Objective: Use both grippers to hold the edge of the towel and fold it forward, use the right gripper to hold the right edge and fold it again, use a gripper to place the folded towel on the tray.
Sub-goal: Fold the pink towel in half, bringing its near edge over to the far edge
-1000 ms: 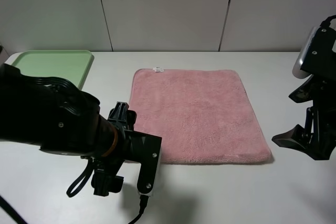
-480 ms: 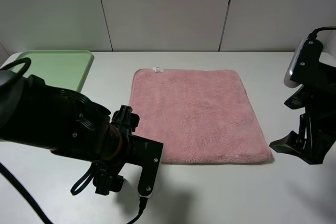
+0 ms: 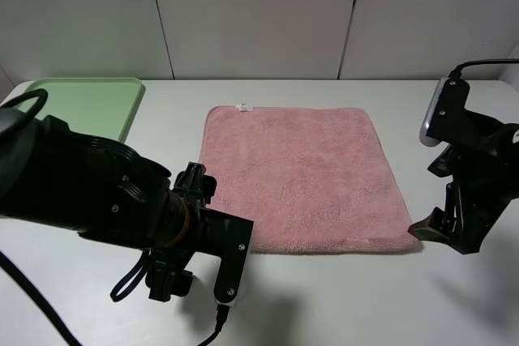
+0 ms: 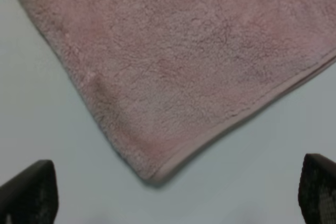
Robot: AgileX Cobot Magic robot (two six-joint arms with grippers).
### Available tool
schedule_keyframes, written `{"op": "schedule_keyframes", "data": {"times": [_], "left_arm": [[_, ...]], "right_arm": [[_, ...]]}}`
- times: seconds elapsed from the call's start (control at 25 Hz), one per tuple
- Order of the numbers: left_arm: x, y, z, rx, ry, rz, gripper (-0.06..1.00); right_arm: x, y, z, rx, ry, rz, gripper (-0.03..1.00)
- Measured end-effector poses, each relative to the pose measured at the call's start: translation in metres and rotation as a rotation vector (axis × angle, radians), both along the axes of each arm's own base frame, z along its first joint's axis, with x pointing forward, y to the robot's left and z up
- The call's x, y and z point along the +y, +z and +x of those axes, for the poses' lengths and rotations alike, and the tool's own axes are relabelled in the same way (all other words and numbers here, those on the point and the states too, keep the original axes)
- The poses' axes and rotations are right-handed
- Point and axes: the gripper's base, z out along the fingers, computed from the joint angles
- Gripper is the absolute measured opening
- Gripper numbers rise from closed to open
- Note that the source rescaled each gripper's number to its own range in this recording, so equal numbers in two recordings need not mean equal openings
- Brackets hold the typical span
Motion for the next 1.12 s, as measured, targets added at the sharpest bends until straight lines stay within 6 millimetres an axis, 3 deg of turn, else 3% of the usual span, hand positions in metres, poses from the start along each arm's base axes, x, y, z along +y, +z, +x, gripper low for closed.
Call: {"op": "schedule_keyframes", "data": {"times": [1.12], "left_arm": [[0.0,0.0,0.001,-0.011,-0.021,0.007,0.96]], "right_arm": [[0.003,-0.077,0.025,0.203,-0.014,-0.063,1.0]]}}
